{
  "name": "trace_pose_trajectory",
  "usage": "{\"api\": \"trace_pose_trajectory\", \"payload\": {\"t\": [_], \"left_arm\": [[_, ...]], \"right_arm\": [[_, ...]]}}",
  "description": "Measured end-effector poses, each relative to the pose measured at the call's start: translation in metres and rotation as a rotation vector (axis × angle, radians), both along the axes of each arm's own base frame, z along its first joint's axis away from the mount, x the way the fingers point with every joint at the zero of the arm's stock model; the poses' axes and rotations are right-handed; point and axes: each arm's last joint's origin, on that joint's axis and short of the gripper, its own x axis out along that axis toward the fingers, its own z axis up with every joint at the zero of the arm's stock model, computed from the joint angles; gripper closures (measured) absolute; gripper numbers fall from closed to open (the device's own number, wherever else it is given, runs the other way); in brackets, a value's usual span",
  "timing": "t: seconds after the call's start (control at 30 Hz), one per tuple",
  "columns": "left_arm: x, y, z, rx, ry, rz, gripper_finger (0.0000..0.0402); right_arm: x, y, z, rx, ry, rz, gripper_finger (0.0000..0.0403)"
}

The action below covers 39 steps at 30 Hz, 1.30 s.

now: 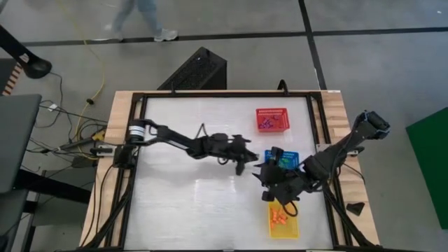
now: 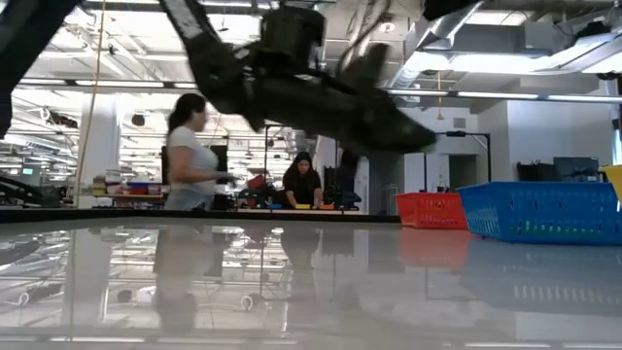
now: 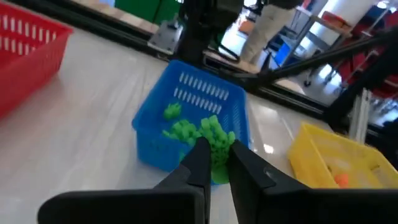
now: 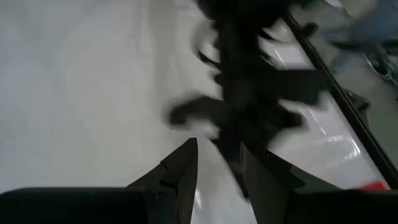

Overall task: Sort Halloween decoration
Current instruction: Put the green skeleton toy into the blue basket, then return to Home Position

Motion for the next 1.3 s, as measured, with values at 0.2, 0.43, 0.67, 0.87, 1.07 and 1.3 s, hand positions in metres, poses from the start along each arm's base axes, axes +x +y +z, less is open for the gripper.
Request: {"api": "trace_pose_trajectory", "payload": {"t": [0.2,0.43,0.67,0.87,1.07,1.3], "left_arm": [[0.049,0.005,0.004,-0.039,-0.052,-0.119,0.0379],[0.078,0.006,-0.009,-0.038,0.113,-0.117,0.0362],[0.082,0.005,-0.008,-0.007,0.142,-0.162,0.0302],[0.081,0.005,-0.004,-0.033,0.136,-0.219,0.0259],[0.068,0.029,0.016,-0.08,0.238,-0.27,0.0238],[0.012,0.041,0.075,0.156,0.606,-0.137,0.0237]], "right_arm": [[-0.007,0.012,0.001,-0.058,-0.009,0.053,0.0251],[-0.015,0.018,0.005,-0.114,-0.058,0.029,0.0251],[-0.015,0.018,0.006,-0.104,-0.07,0.027,0.0251],[-0.012,0.016,0.007,-0.091,-0.083,0.014,0.0251],[-0.011,0.017,0.008,-0.093,-0.11,-0.001,0.0251],[-0.015,0.023,0.014,-0.08,-0.127,0.021,0.0251]]}}
